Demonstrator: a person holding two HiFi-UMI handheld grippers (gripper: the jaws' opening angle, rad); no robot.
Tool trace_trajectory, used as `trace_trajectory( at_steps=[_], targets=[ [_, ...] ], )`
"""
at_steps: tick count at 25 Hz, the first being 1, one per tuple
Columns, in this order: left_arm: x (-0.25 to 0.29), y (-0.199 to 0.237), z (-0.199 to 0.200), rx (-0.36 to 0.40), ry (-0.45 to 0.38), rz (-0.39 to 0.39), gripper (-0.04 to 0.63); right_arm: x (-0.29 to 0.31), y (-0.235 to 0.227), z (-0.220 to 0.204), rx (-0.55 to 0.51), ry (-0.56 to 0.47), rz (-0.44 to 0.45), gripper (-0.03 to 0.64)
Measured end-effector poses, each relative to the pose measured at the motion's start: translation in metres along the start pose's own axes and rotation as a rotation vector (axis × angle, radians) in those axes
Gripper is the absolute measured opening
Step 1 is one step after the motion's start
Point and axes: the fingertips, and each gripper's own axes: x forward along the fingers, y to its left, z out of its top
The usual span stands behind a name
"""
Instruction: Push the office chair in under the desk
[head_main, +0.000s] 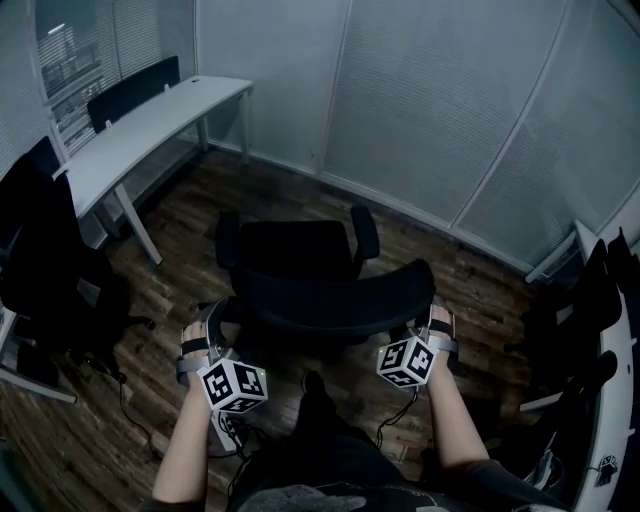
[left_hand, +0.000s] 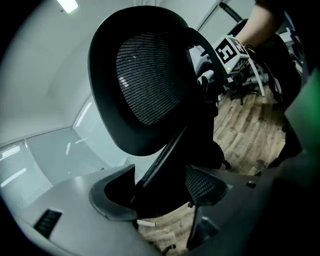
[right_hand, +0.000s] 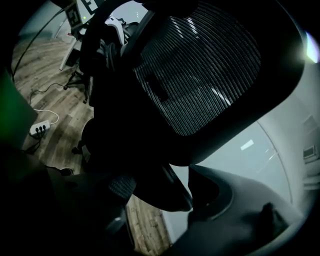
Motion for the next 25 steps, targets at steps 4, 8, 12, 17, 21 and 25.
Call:
trace_trajectory(
  at_steps=[4,8,12,17,21,25],
  targets=[
    [0.008,0.003,-0.003,0.036,0.008,0.017,0.313,0.004,-0.002,0.002,0.044,-0.023,-0.014,0.302],
    [0.016,0.008,-0.006,0.075,0.034,0.032,0.302,0.011,-0.004,0.004,0.042,-0.044,-0.001,0.301],
    [0.029,0.014,-0.009,0.077,0.057,0.013,0.296,0.026,-0.006,0.009,0.038,-0.045,0.032,0.301],
    [0.056,0.033,-0.014,0.066,0.091,0.013,0.291,0.057,-0.012,0.024,0.035,-0.060,0.041,0.301],
    [0.086,0.048,-0.015,0.061,0.117,0.008,0.291,0.088,-0.021,0.031,0.030,-0.042,0.051,0.301],
    [0.111,0.063,-0.017,0.063,0.128,0.011,0.288,0.119,-0.028,0.041,0.020,-0.030,0.069,0.301]
  ],
)
